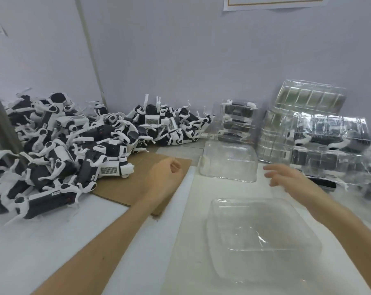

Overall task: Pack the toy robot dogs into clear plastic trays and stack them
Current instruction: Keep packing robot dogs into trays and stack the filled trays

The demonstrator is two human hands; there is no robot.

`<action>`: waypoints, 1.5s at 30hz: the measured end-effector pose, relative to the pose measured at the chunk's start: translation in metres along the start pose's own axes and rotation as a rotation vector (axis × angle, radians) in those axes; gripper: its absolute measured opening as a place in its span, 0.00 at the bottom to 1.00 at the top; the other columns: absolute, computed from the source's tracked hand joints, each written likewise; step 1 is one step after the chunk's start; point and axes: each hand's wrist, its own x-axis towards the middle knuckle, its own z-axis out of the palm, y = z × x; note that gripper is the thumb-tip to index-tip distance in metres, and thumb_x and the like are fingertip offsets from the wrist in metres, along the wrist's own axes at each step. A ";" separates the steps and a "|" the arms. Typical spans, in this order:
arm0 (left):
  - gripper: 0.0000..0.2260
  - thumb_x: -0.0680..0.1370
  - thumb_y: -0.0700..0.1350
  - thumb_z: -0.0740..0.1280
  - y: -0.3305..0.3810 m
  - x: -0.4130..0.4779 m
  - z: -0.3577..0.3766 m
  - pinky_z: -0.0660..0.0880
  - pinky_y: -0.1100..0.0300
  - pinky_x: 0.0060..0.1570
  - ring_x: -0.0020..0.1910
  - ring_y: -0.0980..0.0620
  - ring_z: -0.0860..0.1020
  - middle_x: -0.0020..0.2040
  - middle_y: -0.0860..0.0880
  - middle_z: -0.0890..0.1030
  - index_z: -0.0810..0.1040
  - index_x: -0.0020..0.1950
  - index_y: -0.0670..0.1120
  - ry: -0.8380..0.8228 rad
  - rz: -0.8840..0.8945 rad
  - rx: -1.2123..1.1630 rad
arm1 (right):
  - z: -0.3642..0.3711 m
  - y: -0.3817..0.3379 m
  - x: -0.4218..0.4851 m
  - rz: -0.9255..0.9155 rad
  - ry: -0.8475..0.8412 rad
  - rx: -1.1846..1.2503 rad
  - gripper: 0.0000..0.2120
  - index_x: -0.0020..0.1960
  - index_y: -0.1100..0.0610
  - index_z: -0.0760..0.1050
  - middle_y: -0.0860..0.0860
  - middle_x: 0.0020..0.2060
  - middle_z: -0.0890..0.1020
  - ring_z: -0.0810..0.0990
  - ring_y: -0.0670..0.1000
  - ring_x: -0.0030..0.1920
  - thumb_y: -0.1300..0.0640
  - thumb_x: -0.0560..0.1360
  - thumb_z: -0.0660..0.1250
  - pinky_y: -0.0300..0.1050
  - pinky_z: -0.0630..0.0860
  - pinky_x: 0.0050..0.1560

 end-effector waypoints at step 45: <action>0.13 0.75 0.39 0.67 -0.037 0.114 -0.090 0.74 0.59 0.56 0.58 0.54 0.78 0.68 0.59 0.76 0.83 0.41 0.58 -0.239 0.340 0.476 | 0.154 -0.113 0.183 -0.748 -0.269 -0.553 0.21 0.63 0.48 0.74 0.48 0.56 0.70 0.73 0.51 0.56 0.60 0.72 0.72 0.45 0.74 0.53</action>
